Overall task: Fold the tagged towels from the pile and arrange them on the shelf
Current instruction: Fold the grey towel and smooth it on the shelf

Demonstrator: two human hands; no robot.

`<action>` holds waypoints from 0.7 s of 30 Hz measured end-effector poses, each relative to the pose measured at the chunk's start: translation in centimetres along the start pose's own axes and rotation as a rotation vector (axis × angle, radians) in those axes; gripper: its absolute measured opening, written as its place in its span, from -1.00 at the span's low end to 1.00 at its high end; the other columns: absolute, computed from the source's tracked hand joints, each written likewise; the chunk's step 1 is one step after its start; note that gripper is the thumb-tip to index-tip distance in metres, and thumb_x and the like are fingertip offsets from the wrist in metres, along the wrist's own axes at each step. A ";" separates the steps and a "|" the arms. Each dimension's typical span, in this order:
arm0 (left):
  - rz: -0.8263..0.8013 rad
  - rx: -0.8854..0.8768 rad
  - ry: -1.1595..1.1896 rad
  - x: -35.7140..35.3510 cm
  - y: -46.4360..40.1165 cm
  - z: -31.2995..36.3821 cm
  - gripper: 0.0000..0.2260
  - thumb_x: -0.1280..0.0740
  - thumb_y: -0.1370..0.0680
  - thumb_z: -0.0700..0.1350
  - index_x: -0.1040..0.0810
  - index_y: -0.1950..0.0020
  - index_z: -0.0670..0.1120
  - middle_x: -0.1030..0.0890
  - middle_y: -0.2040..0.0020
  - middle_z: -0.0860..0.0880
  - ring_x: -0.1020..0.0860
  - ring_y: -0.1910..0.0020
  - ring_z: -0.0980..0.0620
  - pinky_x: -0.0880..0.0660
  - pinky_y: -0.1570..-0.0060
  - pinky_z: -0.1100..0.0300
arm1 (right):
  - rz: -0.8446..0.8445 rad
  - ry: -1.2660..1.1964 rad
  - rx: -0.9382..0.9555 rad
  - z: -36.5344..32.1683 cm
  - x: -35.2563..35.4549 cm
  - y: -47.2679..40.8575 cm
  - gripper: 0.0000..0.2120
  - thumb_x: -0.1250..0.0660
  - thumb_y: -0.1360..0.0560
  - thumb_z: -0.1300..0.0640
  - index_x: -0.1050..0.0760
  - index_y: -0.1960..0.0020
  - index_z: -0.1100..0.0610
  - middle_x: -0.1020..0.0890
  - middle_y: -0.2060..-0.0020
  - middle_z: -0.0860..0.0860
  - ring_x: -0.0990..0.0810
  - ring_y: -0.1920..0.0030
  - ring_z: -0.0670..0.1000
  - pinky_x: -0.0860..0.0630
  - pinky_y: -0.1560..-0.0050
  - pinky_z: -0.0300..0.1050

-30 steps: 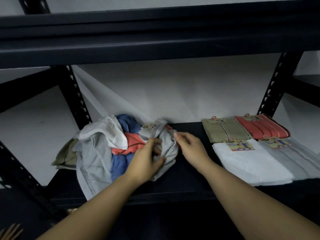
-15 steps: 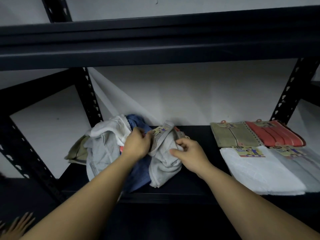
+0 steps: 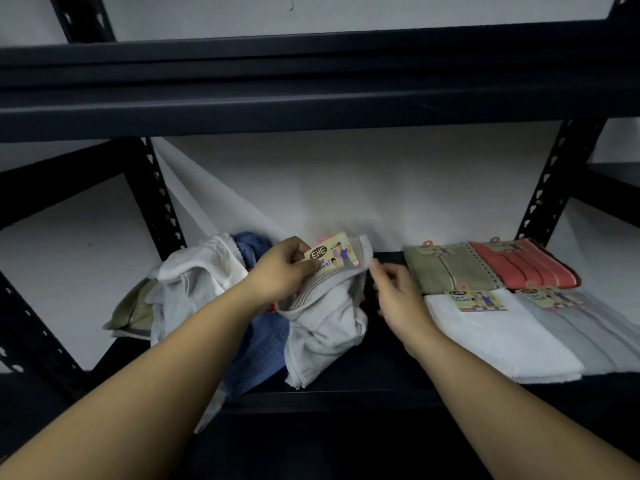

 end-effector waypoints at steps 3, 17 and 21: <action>-0.110 -0.173 0.042 -0.1 1.3 3.6 -0.93 -0.41 -0.63 -0.14 -0.54 -0.03 -0.09 -0.58 0.27 -0.01 -0.48 0.33 0.01 -0.44 0.33 0.15 | 0.061 0.024 0.156 -4.6 2.0 -0.1 -0.42 -0.45 -0.52 -0.23 -0.44 -0.43 0.00 -0.63 -0.20 -0.11 -0.61 -0.20 -0.08 -0.52 -0.27 -0.08; -0.217 -0.346 0.208 2.3 5.3 12.4 -0.73 -0.41 -0.53 -0.03 -0.52 -0.14 -0.14 -0.75 0.06 -0.17 -0.73 0.06 -0.05 -0.66 0.21 0.08 | -0.317 -0.151 0.374 -14.8 7.4 5.1 -0.84 -0.48 -0.47 0.13 -0.70 0.02 0.20 -0.75 0.00 0.21 -0.73 -0.04 0.17 -0.66 -0.14 0.10; -0.158 -0.382 0.257 2.6 6.1 13.8 -0.76 -0.46 -0.46 -0.05 -0.57 -0.01 -0.17 -0.74 0.13 -0.17 -0.71 0.18 -0.02 -0.65 0.29 0.11 | -0.278 -0.162 0.392 -15.7 8.5 6.0 -0.74 -0.44 -0.48 0.08 -0.66 -0.05 0.25 -0.75 -0.03 0.20 -0.72 -0.12 0.23 -0.64 -0.19 0.14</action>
Point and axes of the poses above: each hand's wrist, its own y-axis away from the middle knuckle, its own x-axis out of the back of the hand, z = x × y, the point moved 7 cm from there along -y, towards the middle knuckle
